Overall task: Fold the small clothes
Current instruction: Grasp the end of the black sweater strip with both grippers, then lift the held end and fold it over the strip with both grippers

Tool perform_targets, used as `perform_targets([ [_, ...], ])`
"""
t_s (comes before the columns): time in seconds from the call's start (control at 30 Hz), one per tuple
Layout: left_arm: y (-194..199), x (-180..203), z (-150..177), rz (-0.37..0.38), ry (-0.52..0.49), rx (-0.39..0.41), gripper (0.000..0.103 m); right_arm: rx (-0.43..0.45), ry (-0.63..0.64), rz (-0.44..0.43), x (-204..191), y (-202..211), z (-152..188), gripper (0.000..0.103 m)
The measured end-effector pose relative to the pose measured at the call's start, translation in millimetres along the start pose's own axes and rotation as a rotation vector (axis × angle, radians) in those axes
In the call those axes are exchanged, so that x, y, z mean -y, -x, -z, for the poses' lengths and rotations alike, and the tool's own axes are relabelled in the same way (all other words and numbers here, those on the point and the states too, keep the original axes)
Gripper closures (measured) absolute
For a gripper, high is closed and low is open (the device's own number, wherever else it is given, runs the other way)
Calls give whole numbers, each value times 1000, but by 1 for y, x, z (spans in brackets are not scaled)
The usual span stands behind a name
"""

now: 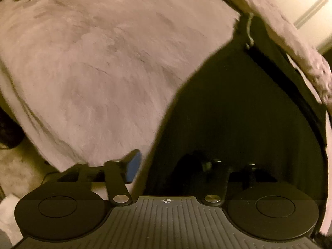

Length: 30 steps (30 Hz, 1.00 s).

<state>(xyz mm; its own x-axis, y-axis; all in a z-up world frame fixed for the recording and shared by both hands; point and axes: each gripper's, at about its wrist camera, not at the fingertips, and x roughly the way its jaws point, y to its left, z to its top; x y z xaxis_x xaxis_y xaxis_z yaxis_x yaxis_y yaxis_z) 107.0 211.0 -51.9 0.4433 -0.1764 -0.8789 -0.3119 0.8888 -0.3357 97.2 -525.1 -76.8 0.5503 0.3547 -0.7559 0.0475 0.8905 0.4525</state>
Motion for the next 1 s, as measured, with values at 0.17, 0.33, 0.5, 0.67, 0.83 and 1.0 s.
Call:
perform_targets([
  [0.17, -4, 10, 8, 14, -60, -53, 69, -18, 5, 15, -1, -3, 2, 85],
  [0.33, -4, 23, 9, 33, -106, -80, 87, -77, 33, 26, -2, -9, 3, 81],
  [0.5, 7, 43, 4, 76, -139, -53, 91, -84, 56, -6, -9, -7, -2, 86],
  [0.67, 27, 70, -11, 179, -152, 12, 91, -40, -28, -127, -10, 3, -16, 88],
  [0.83, 38, 96, -34, 239, -166, 76, 91, 47, -104, -228, -14, 10, -40, 88],
  [1.0, 38, 113, -57, 243, -163, 122, 91, 136, -121, -229, -21, 10, -70, 92],
])
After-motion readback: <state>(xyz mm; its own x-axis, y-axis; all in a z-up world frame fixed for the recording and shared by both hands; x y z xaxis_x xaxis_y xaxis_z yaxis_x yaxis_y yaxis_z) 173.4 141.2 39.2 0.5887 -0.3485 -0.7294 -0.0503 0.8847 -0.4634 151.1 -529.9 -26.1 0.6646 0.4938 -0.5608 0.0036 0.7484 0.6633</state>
